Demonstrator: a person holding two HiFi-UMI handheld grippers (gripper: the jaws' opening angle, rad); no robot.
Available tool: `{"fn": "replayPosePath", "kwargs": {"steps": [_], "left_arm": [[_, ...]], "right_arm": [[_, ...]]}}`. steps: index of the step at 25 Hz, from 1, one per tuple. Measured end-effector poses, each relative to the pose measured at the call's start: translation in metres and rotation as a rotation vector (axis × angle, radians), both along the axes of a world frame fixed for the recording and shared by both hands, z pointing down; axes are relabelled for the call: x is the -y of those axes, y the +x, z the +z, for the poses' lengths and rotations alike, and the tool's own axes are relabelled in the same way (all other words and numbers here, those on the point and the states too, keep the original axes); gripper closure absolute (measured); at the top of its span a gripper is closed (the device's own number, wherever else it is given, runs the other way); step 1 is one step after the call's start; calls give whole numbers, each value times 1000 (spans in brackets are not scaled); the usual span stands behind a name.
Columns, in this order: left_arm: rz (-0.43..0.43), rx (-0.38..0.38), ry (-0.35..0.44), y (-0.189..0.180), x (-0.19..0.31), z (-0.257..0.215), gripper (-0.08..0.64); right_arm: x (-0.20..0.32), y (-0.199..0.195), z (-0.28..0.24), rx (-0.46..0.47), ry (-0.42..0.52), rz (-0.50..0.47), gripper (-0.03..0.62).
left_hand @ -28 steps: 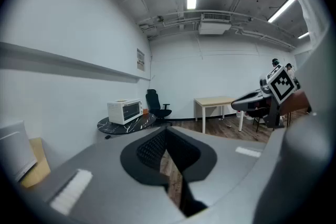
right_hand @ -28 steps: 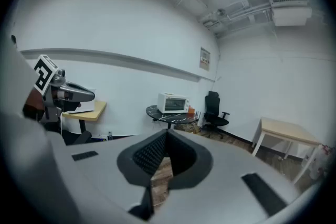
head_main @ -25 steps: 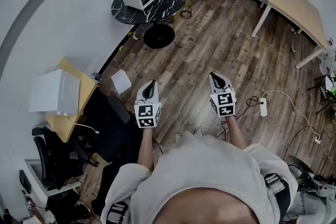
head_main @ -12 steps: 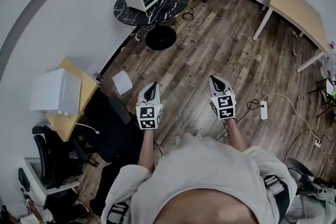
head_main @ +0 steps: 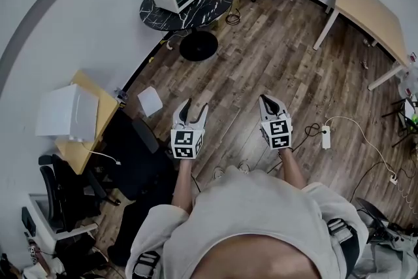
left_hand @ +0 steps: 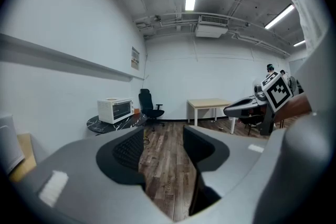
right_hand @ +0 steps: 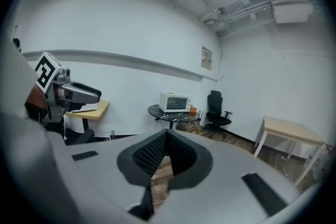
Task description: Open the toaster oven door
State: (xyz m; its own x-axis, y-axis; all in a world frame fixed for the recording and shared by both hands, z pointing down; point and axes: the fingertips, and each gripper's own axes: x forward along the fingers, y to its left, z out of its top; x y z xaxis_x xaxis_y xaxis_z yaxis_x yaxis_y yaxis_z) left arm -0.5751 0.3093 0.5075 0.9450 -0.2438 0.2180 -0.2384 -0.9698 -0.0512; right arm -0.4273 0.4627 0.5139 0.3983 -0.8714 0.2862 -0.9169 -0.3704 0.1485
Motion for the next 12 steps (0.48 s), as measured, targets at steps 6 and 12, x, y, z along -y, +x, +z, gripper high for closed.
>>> {"fn": "replayPosePath", "kwargs": {"steps": [6, 12], "left_arm": [[-10, 1, 11, 11, -14, 2, 339], [-30, 4, 15, 27, -27, 5, 339]], "right_arm": [[-15, 11, 2, 1, 3, -1, 578], [-24, 25, 9, 10, 2, -28, 578]]}}
